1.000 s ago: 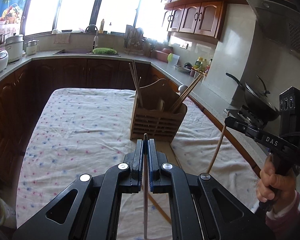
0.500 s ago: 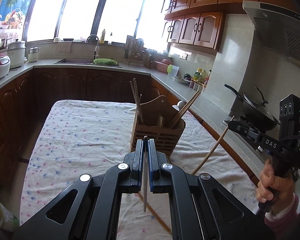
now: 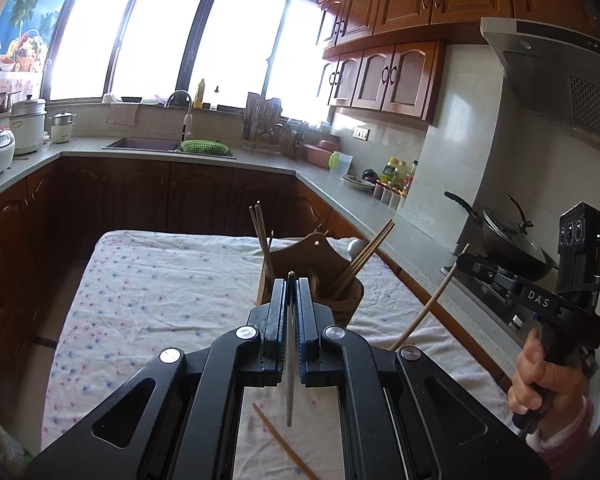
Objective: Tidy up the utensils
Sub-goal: 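Lift both chopsticks and carry them toward the holder, then lower both held chopsticks into the wooden holder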
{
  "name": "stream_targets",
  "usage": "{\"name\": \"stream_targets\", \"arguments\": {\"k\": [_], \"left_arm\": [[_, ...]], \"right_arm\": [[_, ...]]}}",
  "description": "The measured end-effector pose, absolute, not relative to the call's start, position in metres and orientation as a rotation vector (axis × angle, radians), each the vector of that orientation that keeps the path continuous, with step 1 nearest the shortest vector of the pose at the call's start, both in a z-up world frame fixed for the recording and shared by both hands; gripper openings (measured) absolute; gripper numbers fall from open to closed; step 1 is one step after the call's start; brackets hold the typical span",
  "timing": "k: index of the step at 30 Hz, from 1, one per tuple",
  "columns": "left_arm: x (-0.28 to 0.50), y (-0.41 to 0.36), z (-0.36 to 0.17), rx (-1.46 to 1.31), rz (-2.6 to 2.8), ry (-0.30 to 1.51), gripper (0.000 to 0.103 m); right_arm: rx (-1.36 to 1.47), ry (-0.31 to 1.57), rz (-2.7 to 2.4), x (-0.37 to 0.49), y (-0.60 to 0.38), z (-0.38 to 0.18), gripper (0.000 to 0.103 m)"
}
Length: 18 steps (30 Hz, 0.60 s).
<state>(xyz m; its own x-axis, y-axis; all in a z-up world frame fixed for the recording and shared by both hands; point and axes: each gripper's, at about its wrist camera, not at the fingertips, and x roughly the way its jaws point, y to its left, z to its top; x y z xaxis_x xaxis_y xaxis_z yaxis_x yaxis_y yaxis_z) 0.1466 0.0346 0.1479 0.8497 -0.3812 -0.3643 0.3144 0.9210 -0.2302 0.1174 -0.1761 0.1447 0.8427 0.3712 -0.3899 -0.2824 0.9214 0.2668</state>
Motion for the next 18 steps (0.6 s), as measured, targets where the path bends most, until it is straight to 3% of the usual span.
{"name": "stream_targets", "arguments": {"k": [11,18], "left_arm": [[0.197,0.024,0.209,-0.169,-0.374,0.26,0.003],[0.241,0.012,0.218,-0.192,-0.357,0.232,0.003]], "right_arm": [[0.225,0.3,0.253,0.167,-0.197,0.196,0.005],[0.245,0.292,0.206,0.204,-0.205,0.195,0.005]]}}
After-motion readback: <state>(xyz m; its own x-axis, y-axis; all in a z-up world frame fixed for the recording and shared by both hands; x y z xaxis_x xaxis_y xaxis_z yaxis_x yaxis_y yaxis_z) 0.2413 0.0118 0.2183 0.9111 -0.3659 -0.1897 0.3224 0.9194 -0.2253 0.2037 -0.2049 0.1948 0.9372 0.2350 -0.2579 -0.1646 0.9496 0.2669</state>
